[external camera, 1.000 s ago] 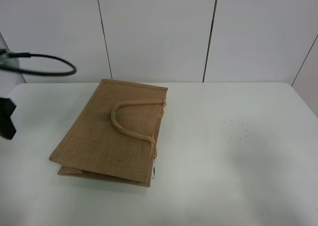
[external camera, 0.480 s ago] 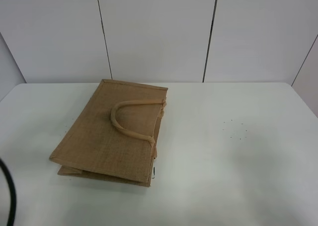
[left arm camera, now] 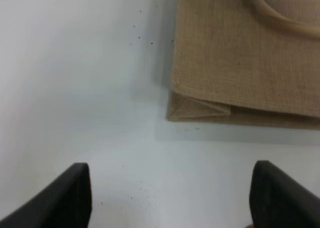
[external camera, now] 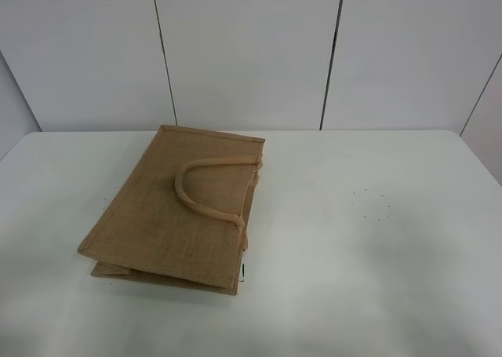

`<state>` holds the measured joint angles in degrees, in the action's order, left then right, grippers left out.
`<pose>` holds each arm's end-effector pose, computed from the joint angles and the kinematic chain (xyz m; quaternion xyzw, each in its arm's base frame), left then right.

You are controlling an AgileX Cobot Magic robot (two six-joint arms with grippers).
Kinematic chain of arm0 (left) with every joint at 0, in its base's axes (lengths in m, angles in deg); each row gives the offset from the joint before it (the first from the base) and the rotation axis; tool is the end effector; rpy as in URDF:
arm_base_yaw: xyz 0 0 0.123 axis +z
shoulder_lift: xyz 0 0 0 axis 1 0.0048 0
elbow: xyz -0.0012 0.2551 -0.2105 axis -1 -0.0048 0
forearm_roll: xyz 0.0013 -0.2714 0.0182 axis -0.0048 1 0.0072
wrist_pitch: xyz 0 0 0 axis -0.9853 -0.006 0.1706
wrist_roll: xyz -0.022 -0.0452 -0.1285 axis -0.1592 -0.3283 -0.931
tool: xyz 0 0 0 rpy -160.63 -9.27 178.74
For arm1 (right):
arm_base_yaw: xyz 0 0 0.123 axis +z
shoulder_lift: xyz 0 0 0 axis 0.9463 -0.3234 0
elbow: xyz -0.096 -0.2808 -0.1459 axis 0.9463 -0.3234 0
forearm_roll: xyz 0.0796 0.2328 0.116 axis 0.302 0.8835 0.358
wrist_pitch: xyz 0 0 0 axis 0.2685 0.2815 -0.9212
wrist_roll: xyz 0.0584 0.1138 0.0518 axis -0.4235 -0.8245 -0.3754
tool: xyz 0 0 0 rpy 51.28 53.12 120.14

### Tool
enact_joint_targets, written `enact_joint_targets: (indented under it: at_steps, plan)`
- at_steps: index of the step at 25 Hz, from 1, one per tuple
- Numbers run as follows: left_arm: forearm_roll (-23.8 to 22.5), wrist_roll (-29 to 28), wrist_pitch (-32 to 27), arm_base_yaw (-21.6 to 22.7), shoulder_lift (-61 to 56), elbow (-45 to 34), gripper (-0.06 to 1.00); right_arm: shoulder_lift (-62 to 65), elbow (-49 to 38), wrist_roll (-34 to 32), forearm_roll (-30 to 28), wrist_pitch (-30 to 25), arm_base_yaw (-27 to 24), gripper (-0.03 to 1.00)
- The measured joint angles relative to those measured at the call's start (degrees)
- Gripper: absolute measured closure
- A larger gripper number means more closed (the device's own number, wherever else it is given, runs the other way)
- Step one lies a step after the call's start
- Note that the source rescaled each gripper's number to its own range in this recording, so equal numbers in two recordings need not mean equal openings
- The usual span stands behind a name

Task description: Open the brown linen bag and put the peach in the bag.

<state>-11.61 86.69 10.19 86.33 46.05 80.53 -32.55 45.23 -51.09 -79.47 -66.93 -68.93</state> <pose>0.0087 0.0032 0.2682 0.0124 0.8489 -0.0076 0.5284 0.0104 0.0028 0.2675 -0.0330 0.8449 0.0098 0.5339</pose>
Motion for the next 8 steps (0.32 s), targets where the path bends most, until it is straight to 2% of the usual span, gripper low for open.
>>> enact_joint_targets:
  at_steps: [8]
  plan:
    - [0.05,-0.06,0.0,0.0,0.0,0.0,-0.02,0.0,0.0,0.0,0.0,0.0,0.0,-0.03]
